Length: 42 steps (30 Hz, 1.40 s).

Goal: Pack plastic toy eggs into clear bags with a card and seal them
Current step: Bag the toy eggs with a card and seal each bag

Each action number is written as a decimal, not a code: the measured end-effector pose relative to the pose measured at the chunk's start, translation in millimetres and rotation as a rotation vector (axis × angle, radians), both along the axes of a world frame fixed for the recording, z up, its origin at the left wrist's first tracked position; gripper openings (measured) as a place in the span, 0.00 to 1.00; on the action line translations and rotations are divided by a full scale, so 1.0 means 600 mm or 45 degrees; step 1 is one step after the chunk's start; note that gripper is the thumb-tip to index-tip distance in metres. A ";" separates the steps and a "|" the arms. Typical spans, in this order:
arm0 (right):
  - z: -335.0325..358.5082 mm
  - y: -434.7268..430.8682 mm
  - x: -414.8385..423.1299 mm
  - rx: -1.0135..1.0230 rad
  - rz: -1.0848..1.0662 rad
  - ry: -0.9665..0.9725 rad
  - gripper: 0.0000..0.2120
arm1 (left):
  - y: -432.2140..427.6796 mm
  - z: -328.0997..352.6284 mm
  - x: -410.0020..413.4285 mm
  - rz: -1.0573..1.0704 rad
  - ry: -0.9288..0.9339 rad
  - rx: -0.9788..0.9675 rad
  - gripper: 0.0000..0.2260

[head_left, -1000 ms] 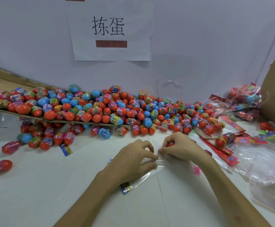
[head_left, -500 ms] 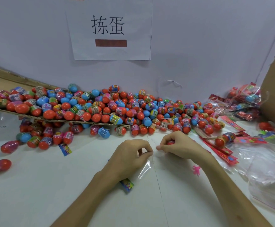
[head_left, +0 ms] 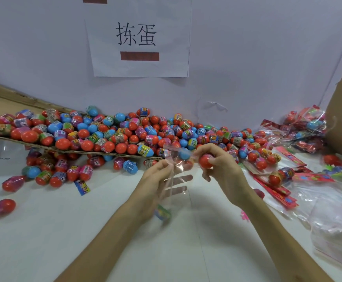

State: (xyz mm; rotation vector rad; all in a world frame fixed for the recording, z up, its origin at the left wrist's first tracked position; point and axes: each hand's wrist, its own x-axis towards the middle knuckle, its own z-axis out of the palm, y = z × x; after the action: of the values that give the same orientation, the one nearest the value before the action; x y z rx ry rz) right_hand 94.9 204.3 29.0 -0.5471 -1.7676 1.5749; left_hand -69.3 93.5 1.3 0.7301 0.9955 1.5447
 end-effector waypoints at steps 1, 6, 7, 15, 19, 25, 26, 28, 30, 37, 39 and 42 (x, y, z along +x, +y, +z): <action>0.001 -0.003 -0.002 0.014 0.005 0.006 0.13 | 0.000 -0.002 0.001 0.001 -0.019 0.019 0.09; -0.008 -0.020 -0.007 0.619 -0.159 -0.231 0.11 | -0.002 -0.006 0.002 0.007 -0.004 0.061 0.12; -0.011 -0.022 -0.009 0.722 -0.186 -0.296 0.11 | -0.003 -0.006 0.003 0.003 0.014 0.064 0.13; -0.009 -0.027 -0.007 0.866 -0.132 -0.420 0.10 | -0.002 -0.007 0.012 0.046 0.046 0.002 0.14; -0.006 -0.025 -0.004 0.816 -0.059 -0.482 0.07 | 0.004 -0.001 0.003 0.070 0.011 0.001 0.16; -0.006 -0.024 -0.006 0.708 -0.124 -0.450 0.12 | 0.000 0.001 -0.002 0.060 0.056 0.043 0.15; -0.007 -0.022 -0.006 0.724 -0.143 -0.474 0.13 | 0.000 0.002 -0.002 0.052 0.046 0.049 0.17; -0.012 -0.018 -0.007 0.782 -0.171 -0.513 0.14 | 0.002 0.003 -0.001 0.043 -0.006 0.046 0.19; -0.015 -0.016 -0.007 0.817 -0.210 -0.507 0.13 | 0.004 0.003 0.000 0.046 -0.063 0.027 0.15; -0.017 -0.017 -0.007 0.858 -0.217 -0.392 0.13 | 0.008 0.004 -0.001 0.085 -0.180 0.008 0.13; -0.017 -0.020 -0.009 0.841 -0.197 -0.385 0.10 | 0.009 0.003 -0.003 0.122 -0.197 -0.001 0.12; -0.012 -0.017 -0.005 0.708 -0.135 -0.369 0.05 | 0.010 0.001 -0.006 0.171 -0.155 -0.031 0.12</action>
State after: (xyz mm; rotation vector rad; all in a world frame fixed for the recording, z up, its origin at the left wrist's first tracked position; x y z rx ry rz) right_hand 91.7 194.1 22.1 -0.5963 -2.2367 0.8991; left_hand -72.7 99.2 1.8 0.5542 0.9867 1.6700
